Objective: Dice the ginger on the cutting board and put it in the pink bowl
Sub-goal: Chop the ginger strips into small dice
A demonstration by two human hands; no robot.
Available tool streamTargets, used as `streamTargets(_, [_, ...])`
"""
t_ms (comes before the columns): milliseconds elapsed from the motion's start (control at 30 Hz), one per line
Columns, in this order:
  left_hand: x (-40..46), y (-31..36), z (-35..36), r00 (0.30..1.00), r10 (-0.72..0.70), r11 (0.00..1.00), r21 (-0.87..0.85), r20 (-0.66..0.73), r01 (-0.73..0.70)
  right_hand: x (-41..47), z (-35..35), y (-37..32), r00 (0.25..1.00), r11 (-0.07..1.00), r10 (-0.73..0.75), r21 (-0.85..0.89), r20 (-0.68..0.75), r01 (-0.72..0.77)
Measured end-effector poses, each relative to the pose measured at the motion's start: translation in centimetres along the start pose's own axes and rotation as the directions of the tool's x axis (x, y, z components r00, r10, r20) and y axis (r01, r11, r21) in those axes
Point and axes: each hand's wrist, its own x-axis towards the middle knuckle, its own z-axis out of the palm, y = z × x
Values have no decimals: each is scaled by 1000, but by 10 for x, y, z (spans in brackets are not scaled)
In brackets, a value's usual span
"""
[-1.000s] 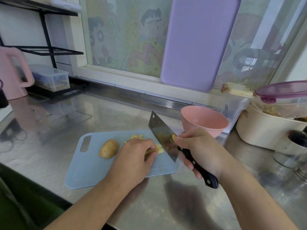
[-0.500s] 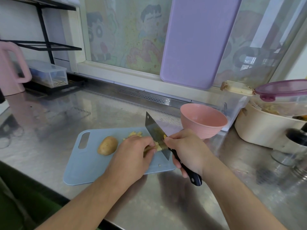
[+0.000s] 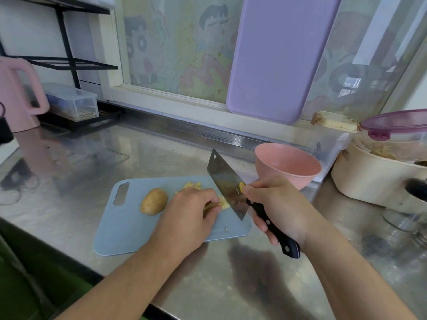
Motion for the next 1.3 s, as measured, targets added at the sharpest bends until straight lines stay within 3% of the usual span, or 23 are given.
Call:
streamTargets(333, [0,1,1,1000,11,1000,16,2,-11,-1,-2,-2,996,996,77,-45,42,-75])
streamTargets(533, [1,-1,0,1000,-10,1000,-7,19,10,5,15,-1,999,994,51,-101,20,-49])
streamTargets(967, [-1,2,-3,998,61,998,9,7,-61,0,6,0,999,1000,-15,-15,-50,14])
streamTargets(1300, [-3,3,-7,1000,5,1000,-6,-7,-5,-1,1,0,1000,1000,4,-13,-7,-4])
